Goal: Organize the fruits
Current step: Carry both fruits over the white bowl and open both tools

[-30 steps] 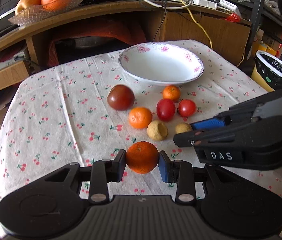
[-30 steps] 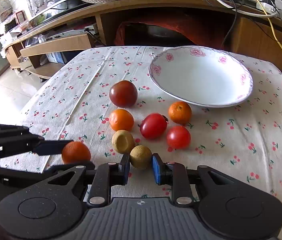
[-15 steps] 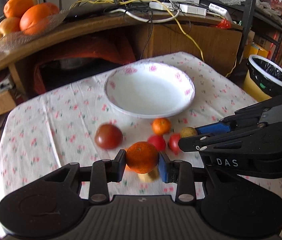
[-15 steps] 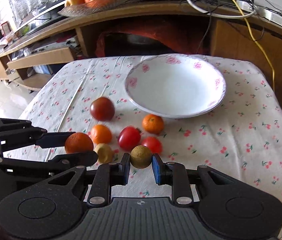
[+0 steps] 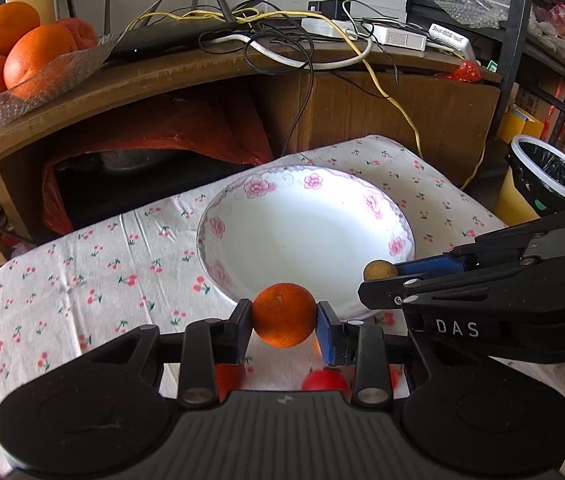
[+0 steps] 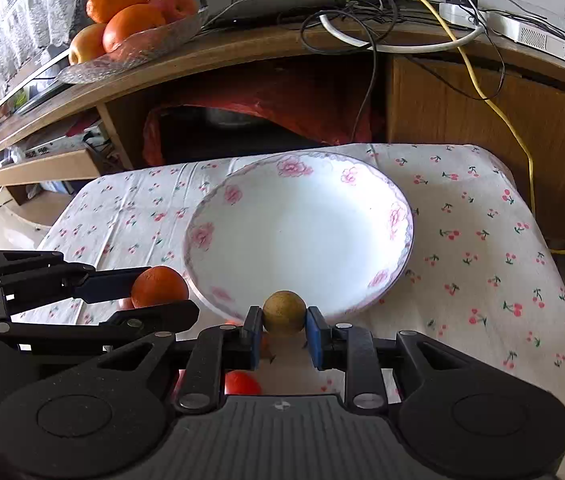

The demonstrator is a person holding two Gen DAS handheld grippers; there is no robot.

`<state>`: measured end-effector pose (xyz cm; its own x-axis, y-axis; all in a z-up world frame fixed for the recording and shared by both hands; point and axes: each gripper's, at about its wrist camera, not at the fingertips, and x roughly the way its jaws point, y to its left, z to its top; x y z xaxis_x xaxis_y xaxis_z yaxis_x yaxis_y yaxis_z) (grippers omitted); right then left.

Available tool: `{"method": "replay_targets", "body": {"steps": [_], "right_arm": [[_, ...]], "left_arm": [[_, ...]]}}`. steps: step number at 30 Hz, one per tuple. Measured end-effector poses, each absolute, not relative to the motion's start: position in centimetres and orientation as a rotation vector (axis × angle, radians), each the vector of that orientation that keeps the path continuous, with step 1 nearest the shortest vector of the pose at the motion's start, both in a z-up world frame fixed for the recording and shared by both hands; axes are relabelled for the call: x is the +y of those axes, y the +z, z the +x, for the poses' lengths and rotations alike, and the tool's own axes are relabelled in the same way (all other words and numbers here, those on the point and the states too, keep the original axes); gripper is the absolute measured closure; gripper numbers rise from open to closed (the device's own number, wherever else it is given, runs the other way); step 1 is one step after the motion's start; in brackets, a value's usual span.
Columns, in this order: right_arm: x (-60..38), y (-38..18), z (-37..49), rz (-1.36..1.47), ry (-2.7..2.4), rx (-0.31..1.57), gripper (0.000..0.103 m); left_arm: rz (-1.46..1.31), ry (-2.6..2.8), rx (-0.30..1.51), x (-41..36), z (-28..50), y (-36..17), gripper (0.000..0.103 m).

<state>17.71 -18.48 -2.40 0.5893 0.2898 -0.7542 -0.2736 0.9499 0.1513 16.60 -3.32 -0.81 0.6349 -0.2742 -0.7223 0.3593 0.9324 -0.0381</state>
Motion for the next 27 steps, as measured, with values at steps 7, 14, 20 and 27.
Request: {"method": "replay_targets", "body": {"steps": [7, 14, 20, 27], "right_arm": [[-18.4, -2.8, 18.7, -0.008, 0.32, 0.87, 0.082], [-18.2, -3.1, 19.0, -0.033, 0.32, 0.865, 0.082], [-18.4, -3.2, 19.4, -0.032, 0.312, 0.861, 0.082], [-18.3, -3.4, 19.5, -0.041, 0.305, 0.861, 0.08]], "left_arm": [[0.129, -0.361, 0.813, -3.5, 17.5, -1.6, 0.062], [0.118, -0.362, 0.818, -3.5, 18.3, -2.1, 0.062], [0.122, -0.358, 0.812, -3.7, 18.5, -2.3, 0.062], [0.131, -0.354, 0.803, -3.8, 18.5, -2.4, 0.062]]}}
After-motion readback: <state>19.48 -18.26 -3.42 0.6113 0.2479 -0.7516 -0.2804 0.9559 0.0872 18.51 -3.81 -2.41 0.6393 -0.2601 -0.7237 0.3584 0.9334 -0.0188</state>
